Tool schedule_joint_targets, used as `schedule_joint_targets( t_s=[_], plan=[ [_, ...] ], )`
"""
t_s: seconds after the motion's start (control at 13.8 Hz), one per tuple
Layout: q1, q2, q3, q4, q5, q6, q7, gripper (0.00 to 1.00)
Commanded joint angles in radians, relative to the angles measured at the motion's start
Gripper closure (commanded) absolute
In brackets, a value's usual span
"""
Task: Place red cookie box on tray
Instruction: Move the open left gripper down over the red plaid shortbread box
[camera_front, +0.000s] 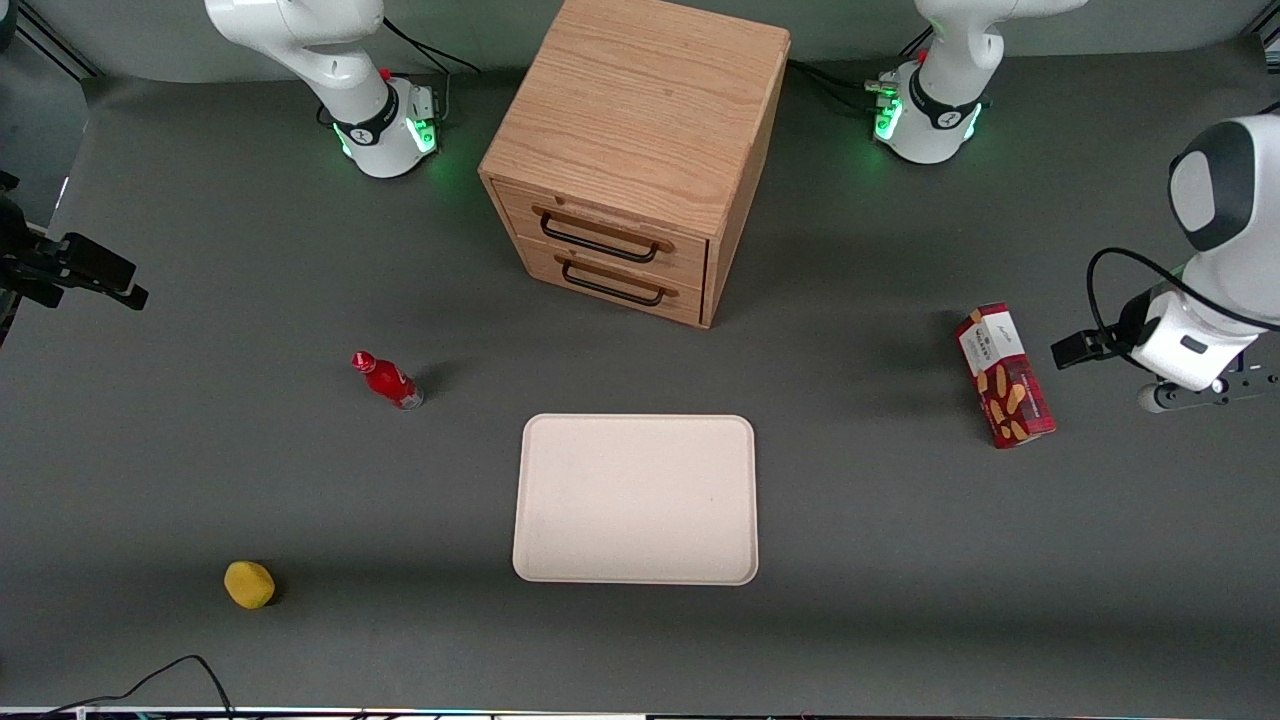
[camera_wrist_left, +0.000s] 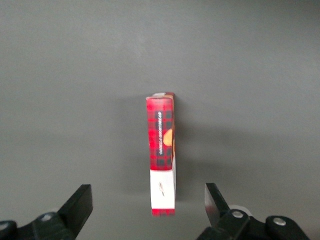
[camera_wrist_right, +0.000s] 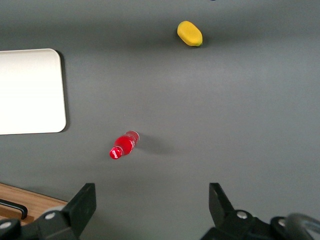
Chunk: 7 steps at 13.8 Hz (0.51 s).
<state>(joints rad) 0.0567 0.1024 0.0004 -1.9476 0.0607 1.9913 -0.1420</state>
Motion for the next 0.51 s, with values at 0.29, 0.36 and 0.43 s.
schedule_joint_targets(
  t_s=[0.29, 0.36, 0.43],
  plan=[
    [0.043, 0.131, -0.002, -0.115, -0.080, 0.341, 0.012, 0.00],
    [0.043, 0.146, -0.003, -0.132, -0.094, 0.383, 0.003, 0.00],
    [0.043, 0.158, -0.004, -0.151, -0.096, 0.415, -0.005, 0.00]
  ],
)
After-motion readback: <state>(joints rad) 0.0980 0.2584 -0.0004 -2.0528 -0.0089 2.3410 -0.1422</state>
